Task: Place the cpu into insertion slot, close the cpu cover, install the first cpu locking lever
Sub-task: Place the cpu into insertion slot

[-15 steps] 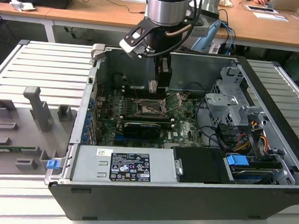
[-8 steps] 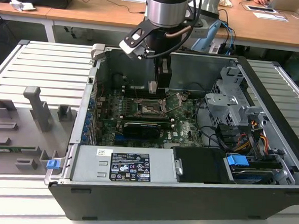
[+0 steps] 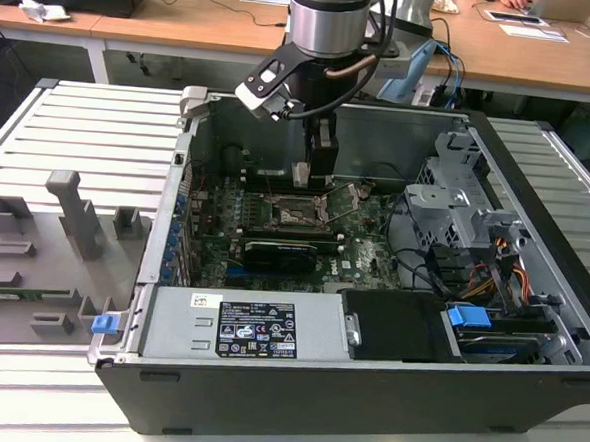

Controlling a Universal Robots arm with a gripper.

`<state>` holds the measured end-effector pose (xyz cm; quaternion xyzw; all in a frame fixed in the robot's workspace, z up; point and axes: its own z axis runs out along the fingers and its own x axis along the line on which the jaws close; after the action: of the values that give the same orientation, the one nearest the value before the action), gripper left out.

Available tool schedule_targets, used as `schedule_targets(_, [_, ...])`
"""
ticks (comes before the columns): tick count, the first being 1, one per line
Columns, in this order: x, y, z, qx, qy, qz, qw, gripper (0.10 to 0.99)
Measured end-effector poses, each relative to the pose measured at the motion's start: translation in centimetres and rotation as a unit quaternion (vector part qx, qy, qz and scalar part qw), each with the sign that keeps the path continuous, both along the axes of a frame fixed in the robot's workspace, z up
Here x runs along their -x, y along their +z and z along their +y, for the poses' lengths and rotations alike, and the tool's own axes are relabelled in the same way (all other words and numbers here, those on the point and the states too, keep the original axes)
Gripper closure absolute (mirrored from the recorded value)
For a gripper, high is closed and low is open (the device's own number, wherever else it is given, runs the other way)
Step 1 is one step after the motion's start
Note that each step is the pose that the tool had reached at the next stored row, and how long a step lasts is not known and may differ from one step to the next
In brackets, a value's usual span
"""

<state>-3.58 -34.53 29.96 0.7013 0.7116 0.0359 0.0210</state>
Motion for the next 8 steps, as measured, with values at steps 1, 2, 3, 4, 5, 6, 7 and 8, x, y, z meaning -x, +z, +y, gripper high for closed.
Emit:
schedule_targets(1, [0.00, -0.04, 0.00, -0.0001, 0.000, 0.0000, 1.0000, 0.557])
schedule_targets(2, [0.00, -0.07, 0.00, 0.0000, 0.000, 0.0000, 1.0000, 0.557])
schedule_targets(3, [0.00, -0.10, 0.00, 0.0000, 0.000, 0.0000, 1.0000, 0.557])
schedule_targets(4, [0.00, -0.13, 0.00, 0.0000, 0.000, 0.0000, 1.0000, 0.557])
schedule_targets(5, [0.00, -0.17, 0.00, 0.0000, 0.000, 0.0000, 1.0000, 0.557])
schedule_targets(6, [0.00, -0.20, 0.00, 0.0000, 0.000, 0.0000, 1.0000, 0.557])
schedule_targets(7, [0.00, -0.24, 0.00, -0.0001, 0.000, 0.0000, 1.0000, 0.557])
schedule_targets(8, [0.00, -0.31, 0.00, 0.0000, 0.000, 0.0000, 1.0000, 0.557])
